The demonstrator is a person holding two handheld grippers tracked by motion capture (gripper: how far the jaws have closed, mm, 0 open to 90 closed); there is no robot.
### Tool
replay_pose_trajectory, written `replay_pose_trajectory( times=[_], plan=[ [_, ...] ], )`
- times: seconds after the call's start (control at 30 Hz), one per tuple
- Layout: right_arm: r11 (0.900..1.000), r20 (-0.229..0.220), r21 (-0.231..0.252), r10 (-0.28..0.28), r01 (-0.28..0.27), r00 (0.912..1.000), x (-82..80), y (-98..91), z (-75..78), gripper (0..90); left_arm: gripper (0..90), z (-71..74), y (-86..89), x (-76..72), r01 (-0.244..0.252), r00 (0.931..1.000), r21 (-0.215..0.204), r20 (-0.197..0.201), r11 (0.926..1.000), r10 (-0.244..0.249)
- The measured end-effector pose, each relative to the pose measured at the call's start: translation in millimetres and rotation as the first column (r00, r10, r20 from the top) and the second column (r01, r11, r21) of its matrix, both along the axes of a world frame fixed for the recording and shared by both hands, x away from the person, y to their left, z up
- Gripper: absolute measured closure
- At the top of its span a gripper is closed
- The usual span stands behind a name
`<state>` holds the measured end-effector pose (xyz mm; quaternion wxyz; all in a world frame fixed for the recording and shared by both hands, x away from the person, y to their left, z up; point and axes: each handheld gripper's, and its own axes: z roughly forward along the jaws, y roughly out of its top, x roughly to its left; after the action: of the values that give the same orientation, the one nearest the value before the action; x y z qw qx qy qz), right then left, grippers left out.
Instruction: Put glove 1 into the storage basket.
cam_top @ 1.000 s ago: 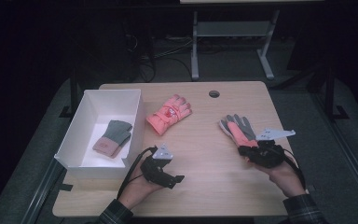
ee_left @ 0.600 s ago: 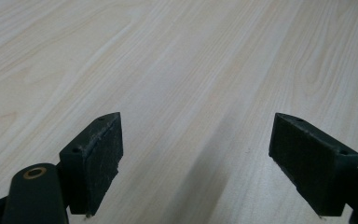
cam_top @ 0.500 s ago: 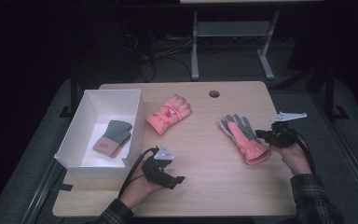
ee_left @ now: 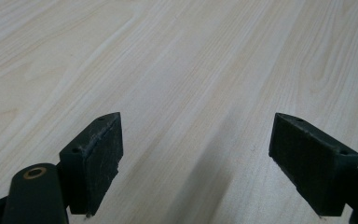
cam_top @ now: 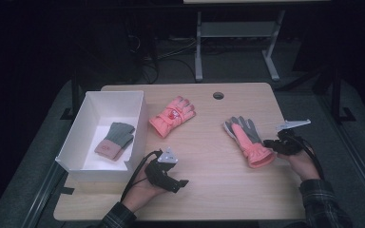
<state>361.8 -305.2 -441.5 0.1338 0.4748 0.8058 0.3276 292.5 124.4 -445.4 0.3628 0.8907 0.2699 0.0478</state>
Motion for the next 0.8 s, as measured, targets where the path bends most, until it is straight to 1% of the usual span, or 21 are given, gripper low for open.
replay_pose_trajectory(
  times=[0.07,0.23,0.3,0.33,0.37,0.4,0.43,0.5,0.57,0.6,0.67,0.73,0.77,0.8],
  plan=[
    [0.9996,-0.003,-0.011,0.026,-0.026,0.9997,-2.7,5.7,0.2,90.0,17.1,0.9,1.2,0.9,0.011,0.9999,0.015,0.004,0.9998,-0.011],
    [0.9959,-0.013,-0.005,0.090,-0.090,0.9958,-8.0,20.2,0.2,90.0,17.2,1.1,1.5,1.0,0.016,0.9998,0.020,0.008,0.9997,-0.016],
    [0.9924,-0.014,0.002,0.123,-0.123,0.9923,-10.8,29.1,0.0,90.0,17.1,1.3,1.3,0.8,0.015,0.9998,0.020,0.009,0.9997,-0.015],
    [0.9910,-0.019,0.001,0.134,-0.134,0.9909,-11.9,32.2,0.3,90.0,17.1,1.0,0.6,0.1,0.007,1.0000,0.007,0.006,1.0000,-0.007],
    [0.9887,-0.015,0.001,0.150,-0.150,0.9886,-13.1,37.2,0.4,90.0,17.1,1.8,1.5,0.6,0.018,0.9998,0.018,0.009,0.9997,-0.018],
    [0.9861,-0.015,0.007,0.166,-0.166,0.9860,-14.1,42.0,1.0,90.0,17.1,1.9,1.4,0.5,0.017,0.9998,0.017,0.010,0.9997,-0.017],
    [0.9846,-0.013,0.013,0.174,-0.174,0.9846,-14.5,44.9,1.3,90.0,17.1,1.6,0.8,-0.2,0.007,1.0000,0.005,0.005,1.0000,-0.007],
    [0.9807,-0.010,0.018,0.195,-0.194,0.9808,-15.2,52.3,2.4,90.0,17.2,1.6,0.9,-0.2,0.006,1.0000,0.005,0.006,1.0000,-0.006],
    [0.9770,-0.007,0.022,0.212,-0.212,0.9771,-15.4,59.7,2.9,90.0,17.1,1.8,1.2,-0.1,0.007,0.9999,0.006,0.007,1.0000,-0.007],
    [0.9750,-0.006,0.023,0.221,-0.221,0.9752,-15.3,63.4,2.7,90.0,17.1,2.2,1.9,0.3,0.015,0.9999,0.017,0.007,0.9997,-0.015],
    [0.9706,-0.012,0.018,0.240,-0.240,0.9706,-15.4,70.4,2.0,90.0,17.1,2.0,2.0,0.2,0.014,0.9999,0.017,0.005,0.9998,-0.014],
    [0.9684,-0.008,0.014,0.249,-0.249,0.9685,-14.6,73.6,2.5,90.0,17.1,2.3,2.6,0.6,0.015,0.9999,0.018,0.006,0.9997,-0.015],
    [0.9679,0.006,0.022,0.250,-0.250,0.9682,-13.8,73.5,4.7,90.0,17.1,2.6,3.0,0.7,0.013,0.9999,0.018,0.006,0.9998,-0.013],
    [0.9705,0.018,0.037,0.238,-0.238,0.9712,-13.2,72.6,9.2,90.0,17.1,2.7,3.2,0.8,0.011,0.9999,0.017,0.006,0.9998,-0.011]
  ],
)
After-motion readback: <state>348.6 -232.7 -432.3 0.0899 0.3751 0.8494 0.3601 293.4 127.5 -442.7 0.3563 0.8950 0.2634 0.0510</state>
